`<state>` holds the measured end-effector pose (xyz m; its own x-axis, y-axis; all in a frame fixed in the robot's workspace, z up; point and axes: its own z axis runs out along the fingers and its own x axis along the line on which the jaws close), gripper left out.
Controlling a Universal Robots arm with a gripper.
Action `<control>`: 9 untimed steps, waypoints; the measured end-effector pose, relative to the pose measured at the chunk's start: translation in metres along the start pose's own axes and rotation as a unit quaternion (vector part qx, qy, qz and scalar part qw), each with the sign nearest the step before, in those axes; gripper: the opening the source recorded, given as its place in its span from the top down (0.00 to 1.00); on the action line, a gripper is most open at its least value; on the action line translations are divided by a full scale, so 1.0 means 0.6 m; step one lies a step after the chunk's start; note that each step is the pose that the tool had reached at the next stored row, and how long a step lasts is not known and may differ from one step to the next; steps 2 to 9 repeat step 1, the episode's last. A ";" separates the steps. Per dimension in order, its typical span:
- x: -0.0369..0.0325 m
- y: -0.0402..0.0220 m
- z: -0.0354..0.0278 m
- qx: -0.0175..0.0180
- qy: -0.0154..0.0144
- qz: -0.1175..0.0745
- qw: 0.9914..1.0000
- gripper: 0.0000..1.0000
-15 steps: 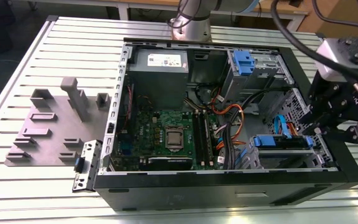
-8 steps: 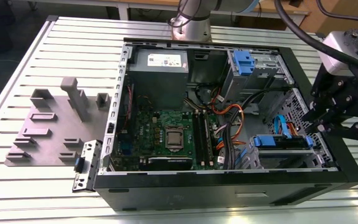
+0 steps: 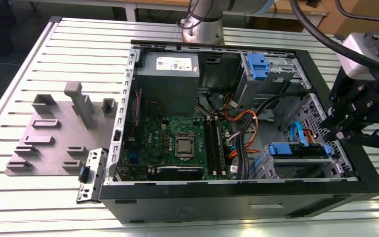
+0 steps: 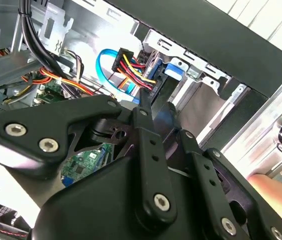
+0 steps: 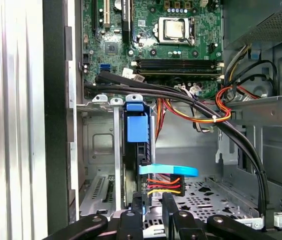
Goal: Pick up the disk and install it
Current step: 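Insert the second disk wire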
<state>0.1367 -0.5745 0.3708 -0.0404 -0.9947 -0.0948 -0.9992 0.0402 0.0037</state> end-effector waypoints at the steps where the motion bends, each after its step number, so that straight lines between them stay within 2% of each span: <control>1: 0.000 0.000 0.000 0.000 0.000 0.000 1.000 0.70; 9: 0.000 0.000 0.000 0.000 0.000 0.000 1.000 0.70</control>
